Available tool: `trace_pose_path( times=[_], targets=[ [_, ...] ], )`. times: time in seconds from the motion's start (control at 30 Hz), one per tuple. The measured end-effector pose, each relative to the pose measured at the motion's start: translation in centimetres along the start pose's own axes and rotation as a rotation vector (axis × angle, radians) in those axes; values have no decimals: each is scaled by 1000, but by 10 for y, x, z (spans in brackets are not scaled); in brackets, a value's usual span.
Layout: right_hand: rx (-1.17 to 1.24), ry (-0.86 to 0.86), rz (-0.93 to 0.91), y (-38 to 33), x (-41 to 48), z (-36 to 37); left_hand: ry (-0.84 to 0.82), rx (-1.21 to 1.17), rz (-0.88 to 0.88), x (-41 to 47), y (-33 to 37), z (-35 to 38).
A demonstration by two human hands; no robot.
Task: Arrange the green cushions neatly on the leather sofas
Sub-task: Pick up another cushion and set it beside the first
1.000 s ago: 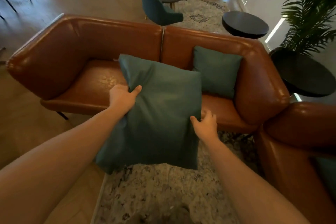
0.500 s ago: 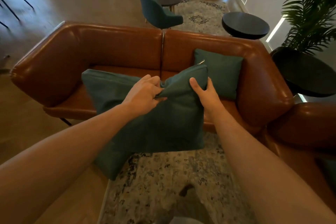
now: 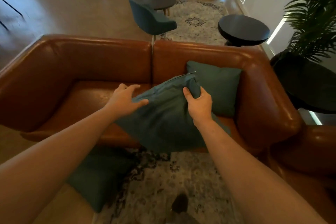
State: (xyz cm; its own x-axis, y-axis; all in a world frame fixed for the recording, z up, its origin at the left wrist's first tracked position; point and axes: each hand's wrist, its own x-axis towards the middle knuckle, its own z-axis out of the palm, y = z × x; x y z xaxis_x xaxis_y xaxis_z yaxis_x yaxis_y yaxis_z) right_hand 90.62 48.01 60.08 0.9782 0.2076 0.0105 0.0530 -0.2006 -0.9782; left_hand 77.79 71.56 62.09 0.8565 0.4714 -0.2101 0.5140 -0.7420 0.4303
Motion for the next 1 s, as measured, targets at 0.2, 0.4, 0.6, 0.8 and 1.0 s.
trace_pose_path(
  times=[0.2, 0.4, 0.6, 0.8, 1.0],
  targets=[
    [93, -73, 29, -11, 70, 16, 58, -317, -523, 45, -52, -10],
    [314, -68, 217, -11, 128, 59, 364, -444, -751, 90, -101, -33],
    [428, 84, 500, 1, 185, 89, 131, -1191, -696, 184, -115, -53],
    [255, 48, 592, 18, 251, 120, 133, -1041, -682, 279, -110, -57],
    [108, -31, 628, 50, 338, 157, 230, -923, -729, 362, -111, -53]
  ],
)
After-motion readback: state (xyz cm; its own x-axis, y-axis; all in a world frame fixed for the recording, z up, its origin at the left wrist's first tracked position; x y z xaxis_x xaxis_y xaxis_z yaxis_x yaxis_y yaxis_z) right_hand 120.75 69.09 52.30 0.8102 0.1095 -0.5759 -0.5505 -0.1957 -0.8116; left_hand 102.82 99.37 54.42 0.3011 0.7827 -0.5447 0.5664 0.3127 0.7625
